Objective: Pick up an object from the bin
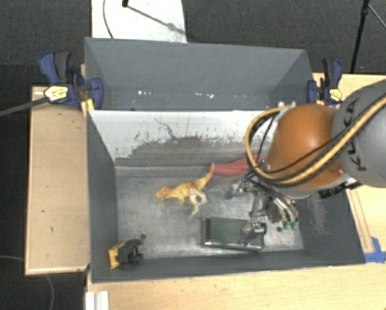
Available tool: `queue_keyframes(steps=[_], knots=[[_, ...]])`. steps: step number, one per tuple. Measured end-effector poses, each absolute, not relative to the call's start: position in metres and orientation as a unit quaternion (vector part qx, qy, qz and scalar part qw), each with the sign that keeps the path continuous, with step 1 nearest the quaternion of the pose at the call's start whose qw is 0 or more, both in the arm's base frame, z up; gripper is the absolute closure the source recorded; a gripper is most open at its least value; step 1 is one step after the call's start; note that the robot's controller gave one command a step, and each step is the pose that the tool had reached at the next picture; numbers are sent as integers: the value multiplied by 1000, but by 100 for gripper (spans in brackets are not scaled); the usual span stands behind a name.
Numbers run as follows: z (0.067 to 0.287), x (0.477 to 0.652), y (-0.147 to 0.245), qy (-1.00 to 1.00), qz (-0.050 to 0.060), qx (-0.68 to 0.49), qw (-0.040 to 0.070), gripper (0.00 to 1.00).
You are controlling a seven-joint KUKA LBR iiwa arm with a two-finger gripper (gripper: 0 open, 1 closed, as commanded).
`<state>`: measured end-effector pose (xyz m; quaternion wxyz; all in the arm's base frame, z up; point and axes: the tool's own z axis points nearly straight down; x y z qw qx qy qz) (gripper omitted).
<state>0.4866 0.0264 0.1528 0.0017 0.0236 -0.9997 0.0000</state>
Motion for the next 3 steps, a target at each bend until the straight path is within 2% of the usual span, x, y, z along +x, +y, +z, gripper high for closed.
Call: queue_keyframes(steps=[2,3], knots=[[72,480,16,-1000,-1,12,-7,0],[73,481,2,-996,-2,-89,-4,100]])
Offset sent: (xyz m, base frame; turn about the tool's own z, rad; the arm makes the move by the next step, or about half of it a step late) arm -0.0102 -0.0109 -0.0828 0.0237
